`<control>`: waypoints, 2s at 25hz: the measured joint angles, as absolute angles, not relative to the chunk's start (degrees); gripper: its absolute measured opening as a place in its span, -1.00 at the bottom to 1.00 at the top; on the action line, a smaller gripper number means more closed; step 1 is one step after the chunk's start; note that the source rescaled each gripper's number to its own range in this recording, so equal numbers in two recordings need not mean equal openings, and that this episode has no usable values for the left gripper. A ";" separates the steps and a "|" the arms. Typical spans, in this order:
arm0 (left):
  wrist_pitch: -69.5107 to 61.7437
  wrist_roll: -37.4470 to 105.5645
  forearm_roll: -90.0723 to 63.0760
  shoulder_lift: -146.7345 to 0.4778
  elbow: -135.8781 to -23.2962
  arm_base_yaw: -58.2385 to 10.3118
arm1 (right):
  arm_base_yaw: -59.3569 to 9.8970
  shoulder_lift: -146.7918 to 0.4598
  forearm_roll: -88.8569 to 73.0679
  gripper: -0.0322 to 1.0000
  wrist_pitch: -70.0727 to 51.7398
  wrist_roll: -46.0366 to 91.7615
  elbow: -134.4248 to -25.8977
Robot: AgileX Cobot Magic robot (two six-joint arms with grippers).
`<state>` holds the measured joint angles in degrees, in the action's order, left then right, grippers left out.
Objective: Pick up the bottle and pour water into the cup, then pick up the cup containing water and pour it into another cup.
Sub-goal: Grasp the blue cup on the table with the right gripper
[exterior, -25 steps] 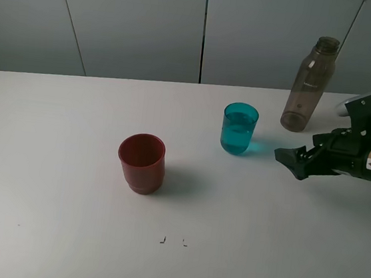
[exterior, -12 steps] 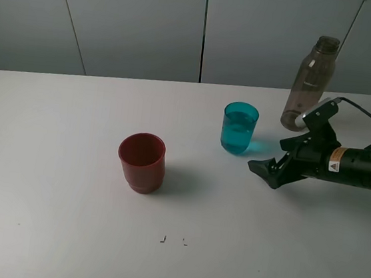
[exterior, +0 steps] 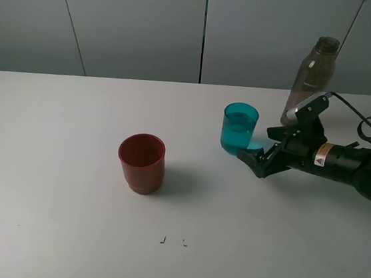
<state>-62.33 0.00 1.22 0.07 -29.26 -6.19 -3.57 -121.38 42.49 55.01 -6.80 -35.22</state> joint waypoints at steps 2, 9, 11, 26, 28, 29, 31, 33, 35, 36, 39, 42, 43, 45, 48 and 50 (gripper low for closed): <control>-62.33 0.00 1.22 0.07 -29.26 -6.19 | -4.07 -122.01 41.88 1.00 55.61 -6.68 -36.59; -62.33 0.39 1.22 0.07 -29.26 -6.19 | -6.48 -124.35 40.83 1.00 56.89 -6.57 -40.51; -62.33 0.39 1.22 0.07 -29.26 -6.19 | -7.07 -124.74 40.83 1.00 57.01 -6.57 -41.43; -62.33 0.39 1.22 0.07 -29.26 -6.19 | -8.98 -125.58 39.59 1.00 57.59 -6.57 -43.65; -62.33 0.39 1.22 0.07 -29.26 -6.19 | -8.98 -125.58 39.59 1.00 57.91 -6.57 -43.65; -62.33 0.39 1.22 0.07 -29.26 -6.19 | -8.98 -125.58 39.59 1.00 57.91 -6.57 -43.65; -62.33 0.39 1.22 0.07 -29.26 -6.19 | -8.98 -125.58 39.59 1.00 57.91 -6.57 -43.65; -62.33 0.39 1.22 0.07 -29.26 -6.19 | -8.98 -125.58 39.59 1.00 57.91 -7.20 -43.65; -62.33 0.39 1.22 0.07 -29.26 -6.19 | -8.98 -126.03 39.59 1.00 59.06 -7.73 -43.65; -62.33 0.39 1.22 0.07 -29.26 -6.19 | -8.98 -126.56 39.59 1.00 59.96 -7.86 -43.76; -62.33 0.39 1.22 0.07 -29.26 -6.19 | -8.98 -128.32 39.59 1.00 61.89 -8.00 -44.52; -62.33 0.39 1.22 0.07 -29.26 -6.19 | -8.98 -129.24 39.59 1.00 62.44 -8.10 -45.43; -62.33 0.39 1.22 0.07 -29.26 -6.19 | -8.98 -129.44 39.59 1.00 62.69 -8.10 -45.67; -62.33 0.39 1.22 0.07 -29.26 -6.19 | -8.98 -129.44 39.59 1.00 63.23 -8.10 -45.67; -62.33 0.39 1.22 0.07 -29.26 -6.19 | -8.98 -129.68 39.59 1.00 63.58 -8.10 -45.67; -62.33 0.39 1.22 0.07 -29.26 -6.19 | -8.98 -130.43 39.59 1.00 63.83 -8.10 -46.05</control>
